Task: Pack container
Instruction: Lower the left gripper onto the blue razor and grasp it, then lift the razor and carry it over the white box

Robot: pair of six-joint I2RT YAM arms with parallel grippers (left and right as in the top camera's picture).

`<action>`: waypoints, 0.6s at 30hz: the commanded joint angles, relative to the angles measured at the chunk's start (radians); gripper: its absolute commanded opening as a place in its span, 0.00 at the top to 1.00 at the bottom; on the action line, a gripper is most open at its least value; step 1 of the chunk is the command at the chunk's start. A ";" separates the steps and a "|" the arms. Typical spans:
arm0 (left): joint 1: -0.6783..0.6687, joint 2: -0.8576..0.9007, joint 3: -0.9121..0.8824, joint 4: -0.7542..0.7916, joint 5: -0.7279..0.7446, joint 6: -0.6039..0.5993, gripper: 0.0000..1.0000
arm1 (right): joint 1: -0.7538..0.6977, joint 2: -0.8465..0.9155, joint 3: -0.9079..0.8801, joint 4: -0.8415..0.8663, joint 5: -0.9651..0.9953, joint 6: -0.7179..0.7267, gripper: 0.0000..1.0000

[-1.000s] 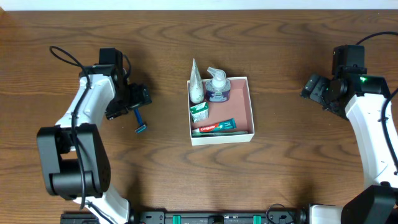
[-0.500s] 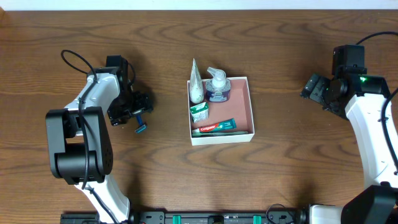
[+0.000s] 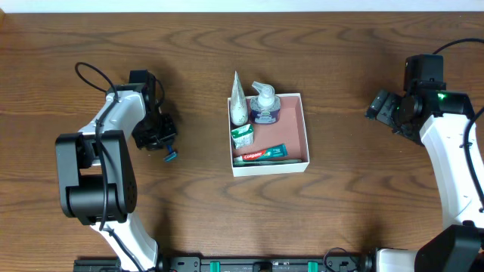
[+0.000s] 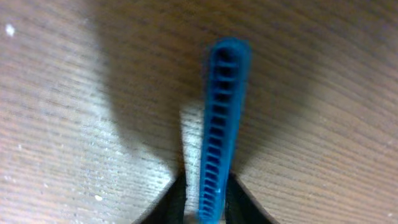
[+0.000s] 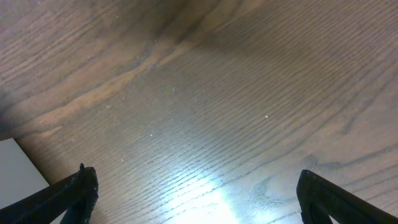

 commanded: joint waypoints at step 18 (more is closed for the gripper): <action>-0.021 -0.182 0.217 -0.283 0.000 0.150 0.94 | -0.008 0.005 0.013 -0.001 0.006 0.014 0.01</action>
